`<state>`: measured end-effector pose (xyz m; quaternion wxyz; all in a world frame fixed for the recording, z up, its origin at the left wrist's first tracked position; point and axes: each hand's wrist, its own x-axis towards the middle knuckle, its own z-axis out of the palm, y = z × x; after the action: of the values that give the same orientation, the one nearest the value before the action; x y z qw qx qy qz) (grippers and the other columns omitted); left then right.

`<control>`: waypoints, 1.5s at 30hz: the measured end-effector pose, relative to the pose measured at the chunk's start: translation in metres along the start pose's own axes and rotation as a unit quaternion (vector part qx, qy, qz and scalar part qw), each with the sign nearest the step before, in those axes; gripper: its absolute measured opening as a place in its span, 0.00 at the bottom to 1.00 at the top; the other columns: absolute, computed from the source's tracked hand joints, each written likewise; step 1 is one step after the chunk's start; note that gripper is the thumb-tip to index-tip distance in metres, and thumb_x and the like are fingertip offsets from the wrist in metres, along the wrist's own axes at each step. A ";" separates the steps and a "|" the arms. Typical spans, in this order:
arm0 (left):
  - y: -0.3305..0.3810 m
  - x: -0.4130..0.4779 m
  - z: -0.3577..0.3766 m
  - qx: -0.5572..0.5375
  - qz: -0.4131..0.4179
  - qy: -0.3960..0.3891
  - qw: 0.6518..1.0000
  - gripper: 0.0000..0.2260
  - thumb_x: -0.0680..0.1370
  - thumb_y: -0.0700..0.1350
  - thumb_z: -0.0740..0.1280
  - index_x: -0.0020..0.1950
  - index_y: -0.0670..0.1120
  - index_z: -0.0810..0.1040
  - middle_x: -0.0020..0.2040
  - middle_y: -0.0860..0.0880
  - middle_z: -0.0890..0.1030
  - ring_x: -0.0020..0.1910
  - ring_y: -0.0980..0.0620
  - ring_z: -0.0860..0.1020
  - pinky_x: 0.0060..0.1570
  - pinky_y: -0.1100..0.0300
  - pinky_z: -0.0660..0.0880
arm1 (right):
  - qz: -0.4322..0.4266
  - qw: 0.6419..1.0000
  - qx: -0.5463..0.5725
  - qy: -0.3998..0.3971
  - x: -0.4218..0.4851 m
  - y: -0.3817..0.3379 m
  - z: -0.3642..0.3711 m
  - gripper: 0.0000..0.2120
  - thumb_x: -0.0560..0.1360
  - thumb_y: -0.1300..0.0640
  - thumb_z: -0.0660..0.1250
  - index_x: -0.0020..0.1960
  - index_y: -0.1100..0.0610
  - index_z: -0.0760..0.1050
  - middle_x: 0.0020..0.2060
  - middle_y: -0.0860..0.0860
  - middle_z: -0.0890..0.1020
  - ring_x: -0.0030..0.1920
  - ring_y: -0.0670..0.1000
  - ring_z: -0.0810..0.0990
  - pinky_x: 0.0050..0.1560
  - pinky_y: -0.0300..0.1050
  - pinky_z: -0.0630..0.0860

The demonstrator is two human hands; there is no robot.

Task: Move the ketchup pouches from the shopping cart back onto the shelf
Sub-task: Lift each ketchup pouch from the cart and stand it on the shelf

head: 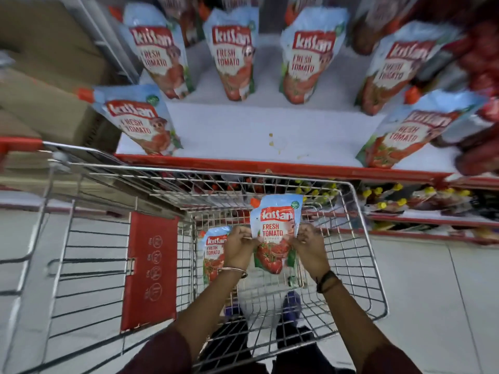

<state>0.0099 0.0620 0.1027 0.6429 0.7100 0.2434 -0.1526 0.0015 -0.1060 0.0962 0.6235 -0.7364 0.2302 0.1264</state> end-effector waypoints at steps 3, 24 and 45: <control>0.036 -0.009 -0.001 -0.020 0.063 -0.004 0.998 0.14 0.65 0.29 0.72 0.36 0.45 0.71 0.37 0.46 0.76 0.37 0.52 0.78 0.39 0.54 0.77 | -0.051 0.998 0.032 0.009 -0.013 -0.041 -0.008 0.11 0.71 0.67 0.69 0.44 0.53 0.72 0.44 0.50 0.82 0.45 0.49 0.81 0.44 0.41 0.81; 0.227 0.021 0.049 0.023 0.367 0.044 0.929 0.09 0.70 0.33 0.68 0.49 0.38 0.73 0.43 0.47 0.77 0.41 0.61 0.74 0.39 0.79 0.70 | -0.261 0.951 0.026 0.164 0.039 -0.208 -0.046 0.11 0.74 0.62 0.66 0.54 0.62 0.68 0.48 0.53 0.78 0.50 0.50 0.77 0.51 0.50 0.77; 0.197 0.044 0.059 0.074 0.320 0.010 0.944 0.11 0.71 0.33 0.66 0.52 0.39 0.71 0.51 0.42 0.79 0.48 0.51 0.75 0.42 0.75 0.74 | -0.246 0.961 -0.033 0.119 0.055 -0.177 -0.051 0.10 0.77 0.59 0.63 0.55 0.62 0.68 0.49 0.50 0.77 0.47 0.38 0.76 0.41 0.23 0.74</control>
<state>0.1589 -0.0008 0.2376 0.6012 0.7975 -0.0025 0.0505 0.1317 -0.1449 0.2317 0.5788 -0.8001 0.1103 -0.1123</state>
